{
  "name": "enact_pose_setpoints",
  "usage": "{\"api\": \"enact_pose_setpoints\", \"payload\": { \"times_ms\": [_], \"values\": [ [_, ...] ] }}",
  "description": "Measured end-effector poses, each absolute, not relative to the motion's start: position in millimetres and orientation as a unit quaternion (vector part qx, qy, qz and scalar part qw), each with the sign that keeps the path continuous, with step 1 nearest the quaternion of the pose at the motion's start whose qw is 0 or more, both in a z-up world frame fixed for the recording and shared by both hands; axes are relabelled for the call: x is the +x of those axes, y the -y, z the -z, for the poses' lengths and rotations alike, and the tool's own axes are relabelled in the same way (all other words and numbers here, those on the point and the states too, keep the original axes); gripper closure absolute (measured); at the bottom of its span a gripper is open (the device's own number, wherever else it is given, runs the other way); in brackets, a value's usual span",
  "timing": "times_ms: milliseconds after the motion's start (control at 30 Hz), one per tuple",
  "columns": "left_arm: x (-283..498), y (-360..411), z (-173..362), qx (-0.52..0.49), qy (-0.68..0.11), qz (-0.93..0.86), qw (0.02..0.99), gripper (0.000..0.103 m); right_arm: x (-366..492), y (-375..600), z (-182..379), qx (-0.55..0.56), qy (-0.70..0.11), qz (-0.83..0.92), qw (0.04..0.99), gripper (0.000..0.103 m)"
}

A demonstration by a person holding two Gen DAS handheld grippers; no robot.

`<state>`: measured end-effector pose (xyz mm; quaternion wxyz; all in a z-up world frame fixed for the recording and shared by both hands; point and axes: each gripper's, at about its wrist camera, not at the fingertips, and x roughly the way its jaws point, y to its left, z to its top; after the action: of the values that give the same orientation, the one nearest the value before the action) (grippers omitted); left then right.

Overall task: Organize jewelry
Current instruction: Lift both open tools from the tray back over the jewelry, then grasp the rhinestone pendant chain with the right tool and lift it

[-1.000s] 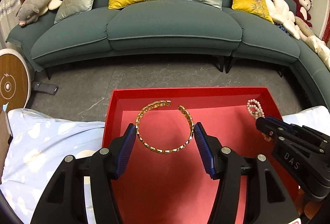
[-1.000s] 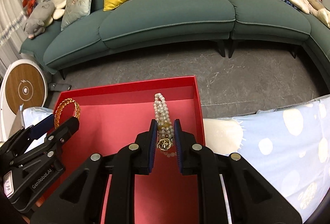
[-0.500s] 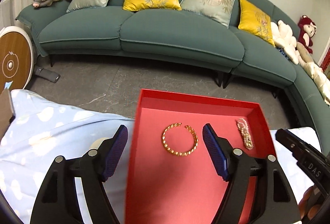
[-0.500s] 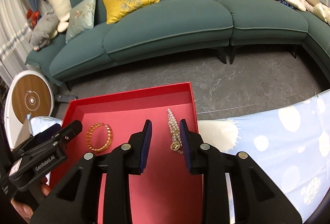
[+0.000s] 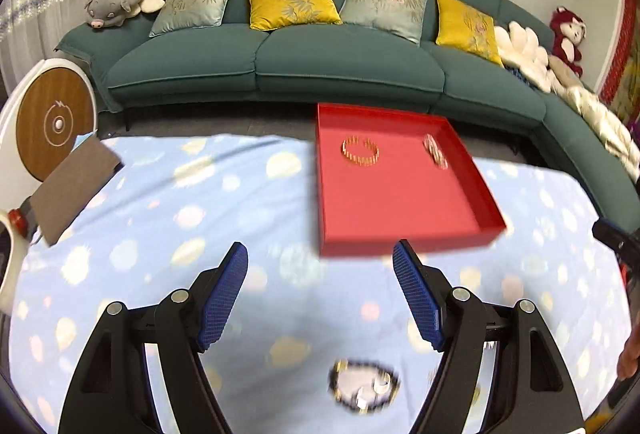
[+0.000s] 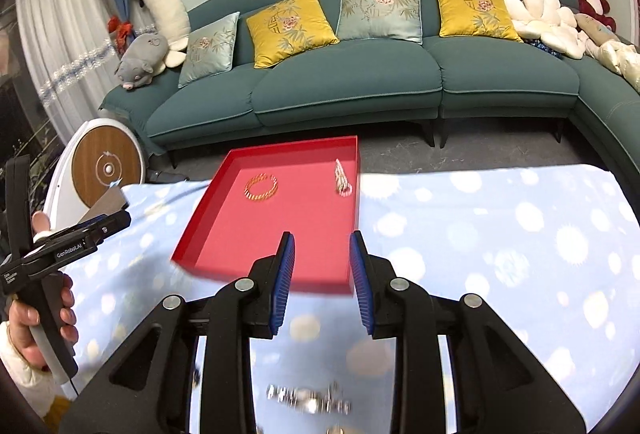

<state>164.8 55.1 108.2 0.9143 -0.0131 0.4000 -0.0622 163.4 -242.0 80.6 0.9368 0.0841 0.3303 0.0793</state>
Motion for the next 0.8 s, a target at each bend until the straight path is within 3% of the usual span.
{"api": "enact_pose_setpoints", "payload": {
  "times_ms": [300, 600, 800],
  "values": [
    [85.8, -46.2, -54.3, -0.040, -0.445, 0.074, 0.891, 0.031, 91.8, 230.0, -18.8, 0.103, -0.387, -0.078, 0.913, 0.074],
    [76.4, -34.4, -23.2, -0.001, -0.454, 0.085, 0.887, 0.031, 89.5, 193.2, 29.8, 0.023, -0.429, -0.101, 0.897, 0.075],
    [84.2, -40.7, -23.0, -0.036, -0.462, 0.095, 0.881, 0.031, 105.1, 203.8, 44.2, 0.052, -0.444, -0.095, 0.890, 0.075]
  ]
}}
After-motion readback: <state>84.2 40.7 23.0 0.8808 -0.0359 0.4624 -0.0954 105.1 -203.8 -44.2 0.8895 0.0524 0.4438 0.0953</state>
